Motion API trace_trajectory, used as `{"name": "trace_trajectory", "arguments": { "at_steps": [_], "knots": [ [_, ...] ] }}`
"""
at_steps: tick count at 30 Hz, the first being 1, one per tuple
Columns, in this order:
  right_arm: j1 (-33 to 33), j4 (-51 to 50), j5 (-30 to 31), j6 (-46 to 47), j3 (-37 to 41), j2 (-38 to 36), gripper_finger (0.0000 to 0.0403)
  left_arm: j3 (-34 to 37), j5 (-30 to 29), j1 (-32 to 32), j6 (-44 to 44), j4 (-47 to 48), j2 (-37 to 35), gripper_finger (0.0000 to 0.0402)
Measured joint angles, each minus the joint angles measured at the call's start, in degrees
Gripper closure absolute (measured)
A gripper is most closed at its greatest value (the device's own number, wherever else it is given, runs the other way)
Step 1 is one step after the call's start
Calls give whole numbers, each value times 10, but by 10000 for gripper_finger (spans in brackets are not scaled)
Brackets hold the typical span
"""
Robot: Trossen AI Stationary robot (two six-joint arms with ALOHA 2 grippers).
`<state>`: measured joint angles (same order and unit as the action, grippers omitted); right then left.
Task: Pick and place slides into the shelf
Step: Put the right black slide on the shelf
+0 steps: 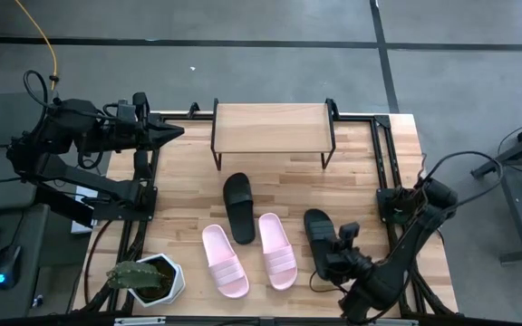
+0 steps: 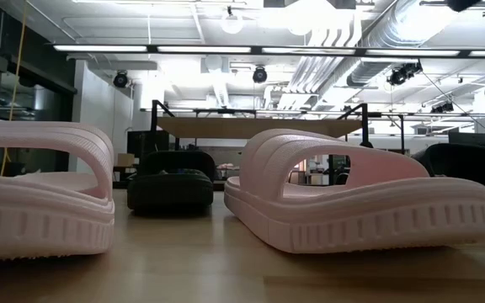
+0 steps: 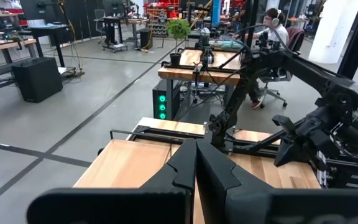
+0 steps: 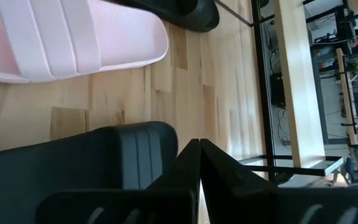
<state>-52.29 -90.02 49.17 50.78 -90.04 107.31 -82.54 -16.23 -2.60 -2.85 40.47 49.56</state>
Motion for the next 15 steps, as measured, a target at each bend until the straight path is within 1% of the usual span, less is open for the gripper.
{"name": "trace_trajectory", "arguments": {
  "at_steps": [15],
  "knots": [
    [-38,0,2,45,0,54,402,0,0,0,0,-1,0,401]
  ]
}}
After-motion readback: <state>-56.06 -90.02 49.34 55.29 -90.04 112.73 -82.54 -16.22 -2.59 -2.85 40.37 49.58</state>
